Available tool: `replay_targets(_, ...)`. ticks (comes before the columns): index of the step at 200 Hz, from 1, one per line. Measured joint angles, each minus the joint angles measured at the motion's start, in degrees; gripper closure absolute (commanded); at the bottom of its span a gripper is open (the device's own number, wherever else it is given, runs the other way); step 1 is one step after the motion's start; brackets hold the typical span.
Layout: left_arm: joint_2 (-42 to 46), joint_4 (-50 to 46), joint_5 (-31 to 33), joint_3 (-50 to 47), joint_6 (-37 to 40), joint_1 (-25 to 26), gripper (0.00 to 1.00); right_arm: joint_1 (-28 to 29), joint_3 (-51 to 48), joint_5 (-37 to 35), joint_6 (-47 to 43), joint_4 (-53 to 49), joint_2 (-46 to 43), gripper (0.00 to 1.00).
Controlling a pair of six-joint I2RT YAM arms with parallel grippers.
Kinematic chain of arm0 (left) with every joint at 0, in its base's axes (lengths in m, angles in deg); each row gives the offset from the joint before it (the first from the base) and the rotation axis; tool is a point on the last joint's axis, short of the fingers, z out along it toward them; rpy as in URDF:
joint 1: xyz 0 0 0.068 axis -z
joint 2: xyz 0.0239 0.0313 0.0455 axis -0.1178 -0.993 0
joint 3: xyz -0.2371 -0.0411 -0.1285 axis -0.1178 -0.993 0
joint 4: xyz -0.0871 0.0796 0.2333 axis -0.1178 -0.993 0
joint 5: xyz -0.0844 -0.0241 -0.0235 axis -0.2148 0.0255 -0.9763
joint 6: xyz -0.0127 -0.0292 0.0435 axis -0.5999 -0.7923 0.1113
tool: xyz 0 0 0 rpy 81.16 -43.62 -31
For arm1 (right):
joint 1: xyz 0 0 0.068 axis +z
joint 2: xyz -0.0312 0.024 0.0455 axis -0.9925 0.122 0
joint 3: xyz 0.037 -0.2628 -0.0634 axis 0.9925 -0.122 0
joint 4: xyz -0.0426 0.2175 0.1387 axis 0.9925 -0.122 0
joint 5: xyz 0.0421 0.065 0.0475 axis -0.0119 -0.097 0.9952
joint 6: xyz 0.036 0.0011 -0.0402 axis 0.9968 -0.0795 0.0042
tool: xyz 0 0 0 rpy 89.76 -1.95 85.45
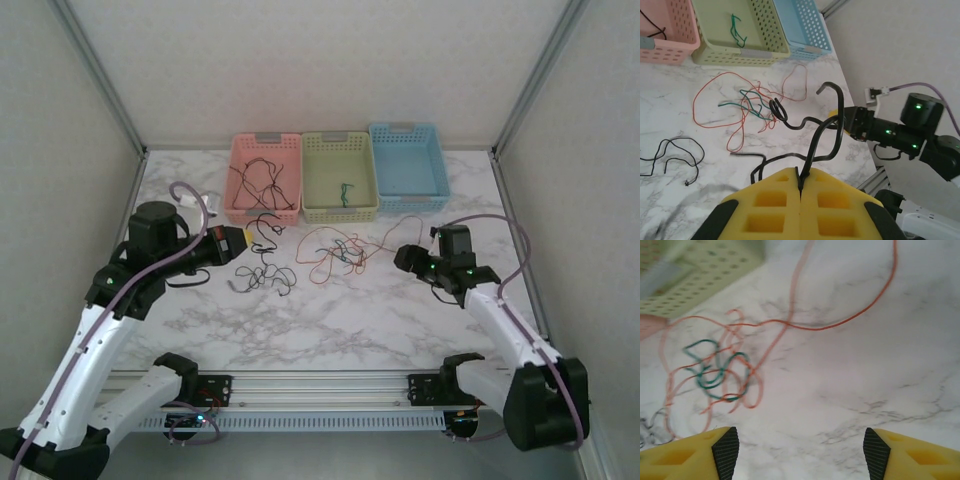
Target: Untangle the cables
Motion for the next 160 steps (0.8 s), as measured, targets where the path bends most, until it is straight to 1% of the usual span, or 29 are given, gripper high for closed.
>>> replay_targets(14, -0.37, -0.02, 0.0, 0.0, 0.0, 0.0, 1.0, 2.32, 1.42, 2.38, -0.46, 0.59, -1.84, 0.31)
replay_targets(29, -0.63, -0.04, 0.02, 0.0, 0.0, 0.0, 1.0, 5.29, 2.84, 5.79, -0.92, 2.05, -1.95, 0.32)
replay_targets(37, -0.72, -0.04, 0.02, 0.0, 0.0, 0.0, 1.0, 6.95, 3.61, 7.1, -1.25, 2.69, -1.42, 0.35)
replay_targets(53, -0.81, -0.07, 0.02, 0.0, 0.0, 0.0, 1.0, 10.49, 5.66, 8.83, -1.99, 3.1, 0.63, 0.45)
replay_targets(68, -0.81, -0.11, 0.02, 0.0, 0.02, 0.0, 1.0, 13.75, 8.07, 10.23, -3.43, 3.45, 3.43, 0.46)
replay_targets(97, -0.81, -0.07, 0.0, 0.0, 0.0, 0.0, 1.0, 20.48, 8.96, 12.17, -5.88, 8.9, 6.34, 0.33)
replay_targets(115, -0.81, -0.07, -0.04, 0.02, -0.02, 0.0, 1.0, 25.07, 7.87, 13.05, -8.98, 16.06, 6.62, 0.27)
replay_targets(130, -0.83, -0.07, -0.26, 0.02, -0.07, 0.02, 1.0, 27.67, 6.82, 13.99, -12.33, 22.05, 7.19, 0.22)
replay_targets(160, -1.2, -0.44, -1.09, 0.37, -0.22, 0.13, 1.0, 31.47, 6.84, 15.52, -22.32, 30.8, 12.15, 0.2)
